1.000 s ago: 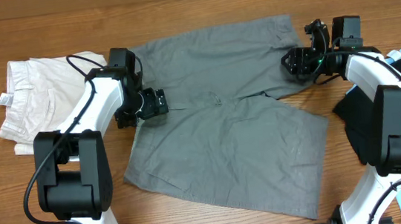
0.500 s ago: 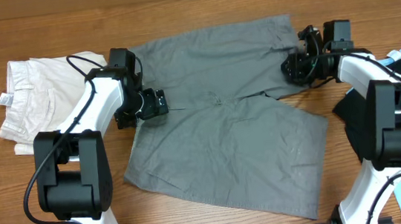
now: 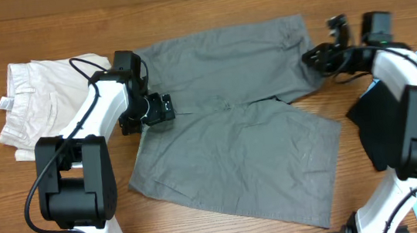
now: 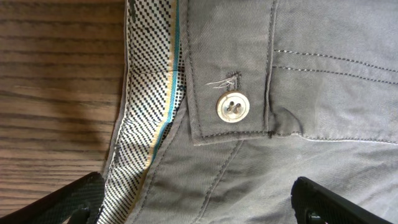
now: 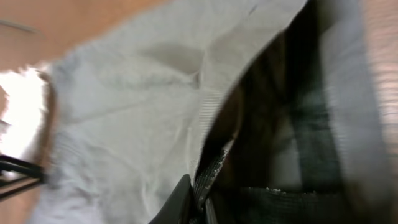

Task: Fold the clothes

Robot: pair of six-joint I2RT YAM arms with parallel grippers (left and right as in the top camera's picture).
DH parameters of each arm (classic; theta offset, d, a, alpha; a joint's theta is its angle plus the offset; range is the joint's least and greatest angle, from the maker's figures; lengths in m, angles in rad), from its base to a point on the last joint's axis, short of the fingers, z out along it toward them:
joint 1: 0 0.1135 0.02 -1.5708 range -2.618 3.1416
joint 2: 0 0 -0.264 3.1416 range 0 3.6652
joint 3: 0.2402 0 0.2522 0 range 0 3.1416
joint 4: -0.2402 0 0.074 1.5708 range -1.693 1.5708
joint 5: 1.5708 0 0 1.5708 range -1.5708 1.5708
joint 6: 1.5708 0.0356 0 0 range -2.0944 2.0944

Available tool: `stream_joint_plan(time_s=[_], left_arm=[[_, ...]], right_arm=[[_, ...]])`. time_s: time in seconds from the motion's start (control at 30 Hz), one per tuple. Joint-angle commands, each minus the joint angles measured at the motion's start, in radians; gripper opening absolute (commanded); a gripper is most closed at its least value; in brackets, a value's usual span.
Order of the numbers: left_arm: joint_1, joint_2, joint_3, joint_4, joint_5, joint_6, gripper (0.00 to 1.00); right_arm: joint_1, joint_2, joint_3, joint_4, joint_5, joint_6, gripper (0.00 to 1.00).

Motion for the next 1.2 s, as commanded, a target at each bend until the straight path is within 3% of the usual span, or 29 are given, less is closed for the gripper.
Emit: stream_joint_plan(time_s=[0.0, 0.3, 0.33, 0.4, 0.43, 0.53, 0.67, 0.77, 0.97, 1.17], left_arm=[[-0.004, 0.012, 0.014, 0.005, 0.013, 0.022, 0.98], [-0.004, 0.012, 0.014, 0.01, 0.013, 0.022, 0.99], [-0.004, 0.012, 0.014, 0.009, 0.013, 0.022, 0.99], [-0.004, 0.012, 0.014, 0.008, 0.013, 0.022, 0.99], [-0.004, 0.012, 0.014, 0.008, 0.013, 0.022, 0.99], [-0.004, 0.012, 0.014, 0.009, 0.012, 0.023, 0.99], [-0.004, 0.012, 0.014, 0.02, 0.013, 0.022, 0.99], [-0.004, 0.012, 0.014, 0.024, 0.013, 0.022, 1.0], [-0.004, 0.012, 0.014, 0.018, 0.012, 0.022, 0.99], [-0.004, 0.012, 0.014, 0.019, 0.013, 0.022, 1.0]], right_arm=[[-0.053, -0.063, 0.033, -0.01, -0.11, -0.012, 0.04], [-0.085, -0.063, 0.033, -0.113, -0.136, -0.164, 0.06], [-0.085, -0.063, 0.033, -0.113, -0.113, -0.164, 0.18], [-0.085, -0.063, 0.033, -0.114, -0.02, -0.151, 0.59], [-0.085, -0.063, 0.033, -0.114, 0.033, -0.13, 0.68], [-0.085, -0.063, 0.033, -0.134, 0.147, -0.112, 0.77], [-0.061, -0.063, 0.025, -0.138, 0.185, -0.209, 0.78], [-0.02, -0.06, 0.007, -0.144, 0.357, -0.268, 0.79], [0.041, -0.06, -0.006, -0.226, 0.46, -0.258, 0.78], [0.064, -0.059, -0.008, -0.243, 0.692, -0.101, 0.79]])
